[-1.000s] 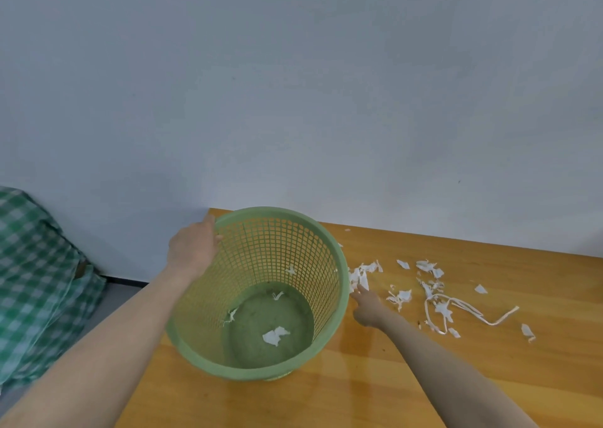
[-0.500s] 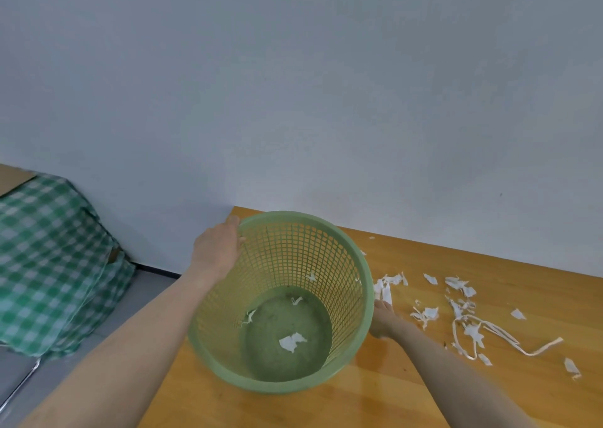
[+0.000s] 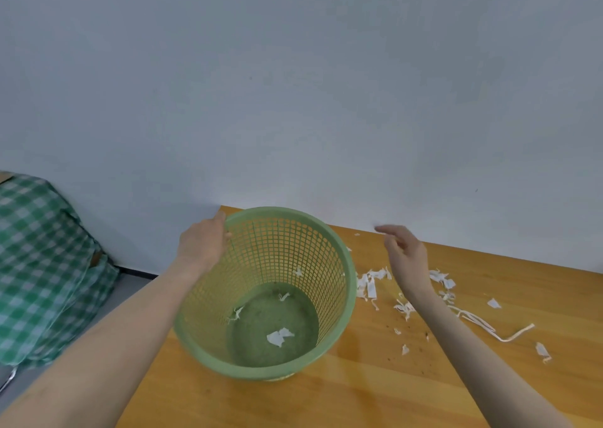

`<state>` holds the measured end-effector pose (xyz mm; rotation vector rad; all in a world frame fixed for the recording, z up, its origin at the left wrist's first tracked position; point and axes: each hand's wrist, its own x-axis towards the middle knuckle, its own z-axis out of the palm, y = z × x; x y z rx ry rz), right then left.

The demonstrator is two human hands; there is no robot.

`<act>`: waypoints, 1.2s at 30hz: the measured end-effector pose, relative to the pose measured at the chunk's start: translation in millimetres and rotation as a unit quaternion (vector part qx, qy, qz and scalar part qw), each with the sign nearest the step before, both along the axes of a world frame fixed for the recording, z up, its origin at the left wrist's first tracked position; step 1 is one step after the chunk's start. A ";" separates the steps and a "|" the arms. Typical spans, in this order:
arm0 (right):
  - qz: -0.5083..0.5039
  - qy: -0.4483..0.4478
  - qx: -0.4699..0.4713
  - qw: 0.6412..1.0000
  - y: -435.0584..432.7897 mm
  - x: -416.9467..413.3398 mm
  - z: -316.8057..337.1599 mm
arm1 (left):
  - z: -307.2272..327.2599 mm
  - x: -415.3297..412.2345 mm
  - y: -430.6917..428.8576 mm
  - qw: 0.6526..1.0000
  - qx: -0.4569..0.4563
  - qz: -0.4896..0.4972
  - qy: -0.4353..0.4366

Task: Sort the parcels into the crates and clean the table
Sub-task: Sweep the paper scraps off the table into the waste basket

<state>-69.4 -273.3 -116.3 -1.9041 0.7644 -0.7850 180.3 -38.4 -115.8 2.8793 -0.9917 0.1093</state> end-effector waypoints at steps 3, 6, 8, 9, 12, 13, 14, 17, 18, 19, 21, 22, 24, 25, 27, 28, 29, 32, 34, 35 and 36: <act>0.192 -0.055 -0.046 0.979 30.7 -7.5 37.1 | -1.2 0.8 1.3 1.000 0.001 -0.002 -0.002; 0.384 0.116 -0.093 0.911 45.4 -5.0 38.3 | -0.3 -1.2 1.3 1.000 -0.001 -0.005 -0.003; 0.407 0.156 -0.102 0.894 44.0 -2.1 31.5 | 0.7 -3.1 0.6 1.000 0.000 -0.005 -0.004; 0.390 0.126 -0.086 0.908 42.9 -1.4 30.2 | 1.2 -3.4 0.6 1.000 0.000 -0.005 -0.004; 0.237 0.005 0.028 0.971 26.6 -1.8 30.4 | 0.7 -1.4 0.8 1.000 -0.004 -0.006 -0.001; 0.167 0.007 0.051 0.985 14.3 -0.2 24.8 | 0.9 -0.8 1.0 1.000 -0.006 -0.005 -0.002; 0.104 0.040 0.057 0.992 1.4 1.8 13.7 | 0.3 -0.5 1.2 1.000 -0.005 -0.003 -0.001; 0.052 0.242 0.038 0.968 -29.6 5.7 -38.2 | 0.5 -0.2 0.2 1.000 -0.007 -0.001 0.006; 0.069 0.298 0.040 0.951 -34.3 5.6 -56.7 | 0.8 -1.0 -0.2 1.000 -0.006 -0.002 0.008; 0.099 0.349 0.035 0.931 -36.9 5.6 -73.9 | 1.0 -1.4 0.1 1.000 -0.006 0.000 0.008; 0.161 0.456 -0.020 0.875 -39.5 5.8 -106.6 | 1.9 -3.0 -1.1 1.000 -0.006 0.001 0.007; 0.191 0.500 -0.056 0.843 -38.4 8.8 -122.0 | 2.0 -3.1 0.3 1.000 -0.005 0.005 0.009; 0.215 0.554 -0.092 0.799 -34.7 9.9 -140.7 | 2.5 -5.6 -2.1 1.000 -0.004 0.002 0.011; 0.229 0.572 -0.101 0.781 -31.6 15.2 -147.1 | 3.3 -4.7 -1.0 1.000 0.001 0.007 0.010; 0.245 0.591 -0.111 0.761 -30.9 18.6 -163.3 | 3.6 -5.3 -2.1 1.000 0.004 0.016 0.009; 0.249 0.591 -0.113 0.758 -33.7 20.1 -173.4 | 3.6 -5.6 -2.3 1.000 0.004 0.019 0.009; 0.253 0.594 -0.104 0.757 -35.4 22.5 -184.3 | 3.7 -5.9 -1.5 1.000 0.003 0.021 0.008; 0.239 0.595 -0.098 0.761 -35.5 24.5 -212.5 | 3.8 -7.5 -1.4 1.000 -0.004 0.016 0.012; 0.231 0.587 -0.115 0.767 -18.8 23.7 -195.6 | 4.8 -6.7 -1.0 1.000 -0.005 0.019 0.010; 0.220 0.582 -0.125 0.772 -14.7 22.1 -192.0 | 4.7 -6.4 -0.9 1.000 -0.003 0.020 0.006; 0.212 0.577 -0.138 0.777 -14.2 21.2 -194.0 | 4.5 -5.8 -1.3 1.000 -0.002 0.019 0.002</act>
